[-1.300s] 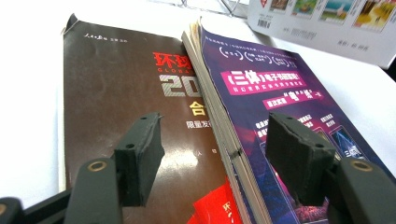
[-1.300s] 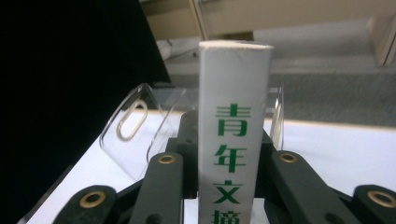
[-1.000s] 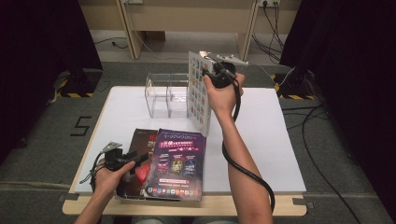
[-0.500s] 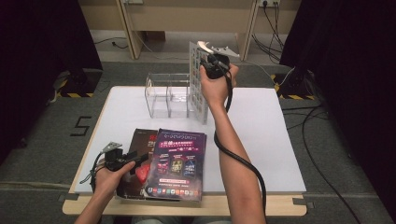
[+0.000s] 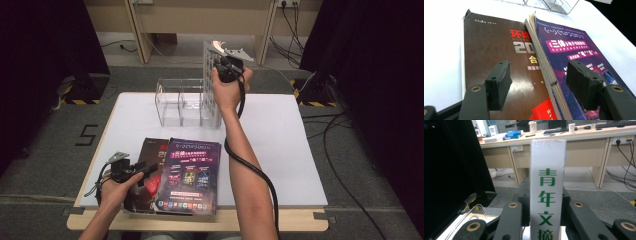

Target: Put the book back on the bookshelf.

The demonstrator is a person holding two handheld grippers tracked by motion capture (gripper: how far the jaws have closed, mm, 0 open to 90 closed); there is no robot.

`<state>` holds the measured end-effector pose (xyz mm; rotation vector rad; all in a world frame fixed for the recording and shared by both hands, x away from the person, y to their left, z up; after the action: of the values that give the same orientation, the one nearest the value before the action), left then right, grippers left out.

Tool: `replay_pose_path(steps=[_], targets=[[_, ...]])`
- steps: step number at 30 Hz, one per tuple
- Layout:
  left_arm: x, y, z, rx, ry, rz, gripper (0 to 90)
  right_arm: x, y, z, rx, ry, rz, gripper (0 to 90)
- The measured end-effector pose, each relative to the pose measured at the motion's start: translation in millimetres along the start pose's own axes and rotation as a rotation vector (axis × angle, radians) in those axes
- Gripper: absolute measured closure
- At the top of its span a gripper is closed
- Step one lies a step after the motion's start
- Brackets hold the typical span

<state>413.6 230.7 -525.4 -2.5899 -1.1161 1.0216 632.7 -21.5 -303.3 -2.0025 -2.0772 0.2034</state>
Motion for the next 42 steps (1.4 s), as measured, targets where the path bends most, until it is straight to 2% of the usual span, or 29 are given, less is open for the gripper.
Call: replay_pose_path(steps=[5, 7, 8, 10, 13, 14, 18, 22, 28, 34, 42], targets=[[-0.3, 0.6, 0.6, 0.001, 0.001, 0.0, 35.7, 2.1, 4.8, 6.9, -0.012, -0.01, 0.01, 73.6], [-0.1, 0.0, 1.0, 0.001, 0.002, 0.001, 35.6, 4.2, 10.1, 26.4, 0.007, -0.037, 0.015, 73.5], [0.1, -0.3, 1.0, 0.0, 0.0, 0.001, 35.7, 4.8, 9.8, 31.9, -0.005, -0.039, 0.013, 73.4], [0.7, -0.7, 1.1, 0.0, -0.002, 0.0, 35.6, 5.4, 7.3, 35.6, -0.01, -0.037, 0.008, 73.3], [1.5, -0.9, 1.1, 0.001, -0.002, -0.003, 35.7, 9.8, -5.5, 43.8, -0.017, -0.08, -0.002, 72.6], [1.5, -0.9, 1.1, 0.001, -0.002, -0.003, 35.7, 9.8, -8.6, 45.8, -0.011, -0.077, 0.001, 72.6], [-2.2, -0.4, 1.6, 0.003, 0.007, 0.003, 35.6, 2.3, -18.1, 51.4, 0.013, -0.069, -0.014, 72.0], [-2.8, 1.3, 2.7, 0.008, 0.004, 0.004, 35.6, -4.5, -27.9, 56.9, 0.03, -0.083, -0.021, 72.1], [-3.6, 1.3, 3.2, 0.007, 0.004, 0.004, 35.6, -13.8, -34.0, 64.8, 0.047, -0.09, -0.029, 71.6], [-4.1, 1.2, 3.1, 0.007, 0.004, 0.004, 35.6, -12.9, -39.8, 66.0, 0.036, -0.135, -0.048, 71.0], [-4.8, 0.3, 1.7, 0.003, 0.006, 0.006, 35.6, -15.1, -41.3, 70.4, 0.065, -0.122, -0.053, 67.4]])
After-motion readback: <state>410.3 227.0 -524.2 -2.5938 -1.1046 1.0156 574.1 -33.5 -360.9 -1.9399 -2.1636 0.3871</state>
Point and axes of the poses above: each handheld gripper's, and its own axes: y roughly forward along the jaws, z roughly out of its underside, x roughly to its left, the point moved 8 cm from there along y, roughly forward along the jaws, and after that the axes turned 15 degrees about z, right-handed, at the moved point
